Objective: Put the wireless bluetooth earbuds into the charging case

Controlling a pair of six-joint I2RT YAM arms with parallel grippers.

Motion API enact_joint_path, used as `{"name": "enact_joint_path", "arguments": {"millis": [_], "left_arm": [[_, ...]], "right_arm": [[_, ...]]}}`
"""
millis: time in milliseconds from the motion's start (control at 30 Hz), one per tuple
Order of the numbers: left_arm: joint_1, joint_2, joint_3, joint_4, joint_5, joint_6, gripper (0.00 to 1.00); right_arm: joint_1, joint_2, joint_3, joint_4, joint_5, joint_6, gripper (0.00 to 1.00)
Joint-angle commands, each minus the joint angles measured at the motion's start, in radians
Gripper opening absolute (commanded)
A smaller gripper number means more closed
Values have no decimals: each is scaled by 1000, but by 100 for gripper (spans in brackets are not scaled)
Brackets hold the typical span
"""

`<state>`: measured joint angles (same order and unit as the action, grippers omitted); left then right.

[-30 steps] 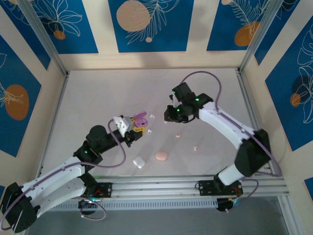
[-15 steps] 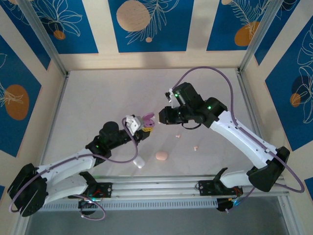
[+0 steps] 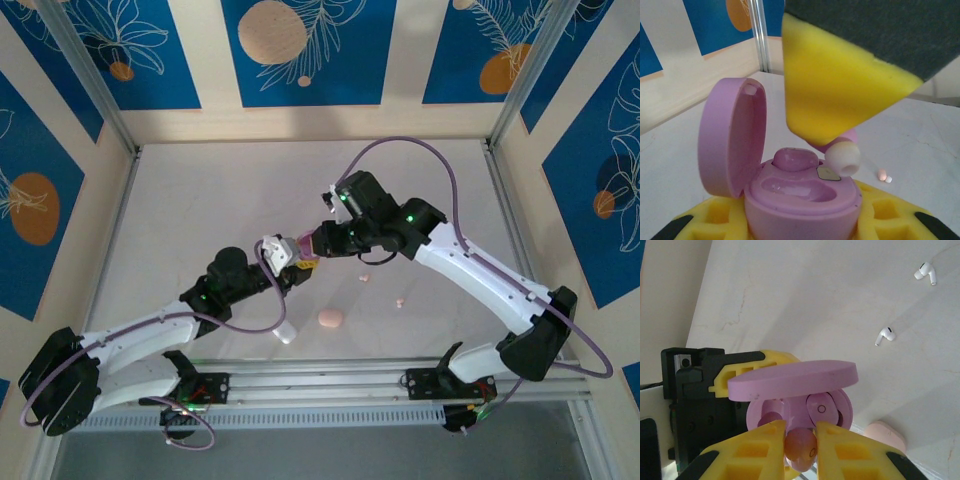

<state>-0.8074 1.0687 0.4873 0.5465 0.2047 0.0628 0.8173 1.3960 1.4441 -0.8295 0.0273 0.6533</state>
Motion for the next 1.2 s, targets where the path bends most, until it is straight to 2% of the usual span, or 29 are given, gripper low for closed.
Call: {"name": "enact_joint_path", "arguments": {"millis": [0, 600, 933, 1033, 1167], "left_arm": [[-15, -1, 34, 47, -4, 17, 27], [-18, -9, 28, 71, -25, 8, 28], [-18, -9, 34, 71, -21, 6, 28], [-18, -10, 34, 72, -19, 6, 28], [-18, -13, 37, 68, -19, 6, 28]], "right_arm": [[9, 8, 44, 13, 24, 25, 20], [51, 49, 66, -38, 38, 22, 20], [66, 74, 98, -76, 29, 8, 22], [68, 74, 103, -78, 29, 6, 25], [68, 69, 112, -90, 56, 8, 23]]}}
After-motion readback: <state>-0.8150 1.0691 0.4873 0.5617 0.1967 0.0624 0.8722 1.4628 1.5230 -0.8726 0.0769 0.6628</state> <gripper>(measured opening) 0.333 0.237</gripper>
